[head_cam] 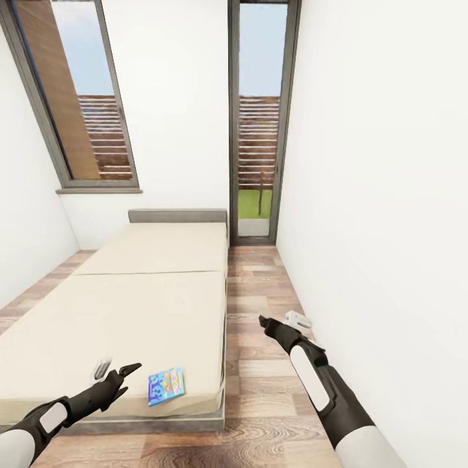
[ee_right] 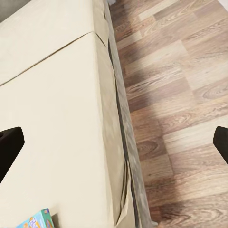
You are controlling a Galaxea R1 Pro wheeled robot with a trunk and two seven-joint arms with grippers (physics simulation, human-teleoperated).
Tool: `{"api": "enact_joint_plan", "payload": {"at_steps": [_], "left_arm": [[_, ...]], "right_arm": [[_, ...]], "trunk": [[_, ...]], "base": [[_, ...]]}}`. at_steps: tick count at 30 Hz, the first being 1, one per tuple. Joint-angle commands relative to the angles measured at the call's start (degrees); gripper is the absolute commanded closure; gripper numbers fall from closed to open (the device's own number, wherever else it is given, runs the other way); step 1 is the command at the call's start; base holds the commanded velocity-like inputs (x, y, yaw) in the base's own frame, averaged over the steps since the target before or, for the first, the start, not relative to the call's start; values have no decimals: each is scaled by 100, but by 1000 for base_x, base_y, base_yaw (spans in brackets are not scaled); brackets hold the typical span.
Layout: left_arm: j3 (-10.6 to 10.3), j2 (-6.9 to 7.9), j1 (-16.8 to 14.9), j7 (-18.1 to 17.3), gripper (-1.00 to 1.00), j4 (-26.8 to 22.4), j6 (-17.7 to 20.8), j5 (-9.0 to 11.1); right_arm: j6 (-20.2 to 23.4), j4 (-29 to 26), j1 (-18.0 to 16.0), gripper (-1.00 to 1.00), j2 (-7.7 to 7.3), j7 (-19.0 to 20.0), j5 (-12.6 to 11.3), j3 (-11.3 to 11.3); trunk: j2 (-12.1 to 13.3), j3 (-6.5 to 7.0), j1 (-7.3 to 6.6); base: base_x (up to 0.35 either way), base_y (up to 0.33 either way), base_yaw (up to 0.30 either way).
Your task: Put all the toys in the child's room - the three board games (two on the bed and one on the table), the two jigsaw puzzles on the table, and the tennis ball on the table - inside the toy box on the table in the child's room.
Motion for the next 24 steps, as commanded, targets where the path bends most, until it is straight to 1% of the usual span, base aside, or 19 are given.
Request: {"api": "enact_joint_plan", "payload": {"at_steps": [1,9,11,13,15,20,24], "left_arm": [[-19,2,-3,-5,-100,0,49,61],[-7,0,-3,-5,-100,0,61,60],[0,4,-3,-10,-100,0,153,60],[10,7,-3,-62,-100,0,348,59],[13,9,-3,-185,-100,0,609,49],[15,13,0,-350,-100,0,784,38],[15,49,4,-391,-100,0,835,37]], "right_arm": [[10,-18,2,-100,6,-52,-57,10],[8,-31,13,-100,20,-53,-59,18],[8,-31,16,-100,24,-53,-62,18],[11,-32,14,-100,26,-53,-64,19],[14,-32,13,-100,23,-53,-65,17],[22,-32,12,-100,17,-53,-65,12],[17,-25,13,-100,26,-53,-66,17]], "trunk": [[-45,-25,23],[-366,-168,198],[-446,-204,242],[-527,-240,286],[-607,-276,330],[-807,-366,440],[-968,-438,528]], "base": [[0,0,0],[0,0,0],[0,0,0],[0,0,0],[0,0,0],[0,0,0],[0,0,0]]}}
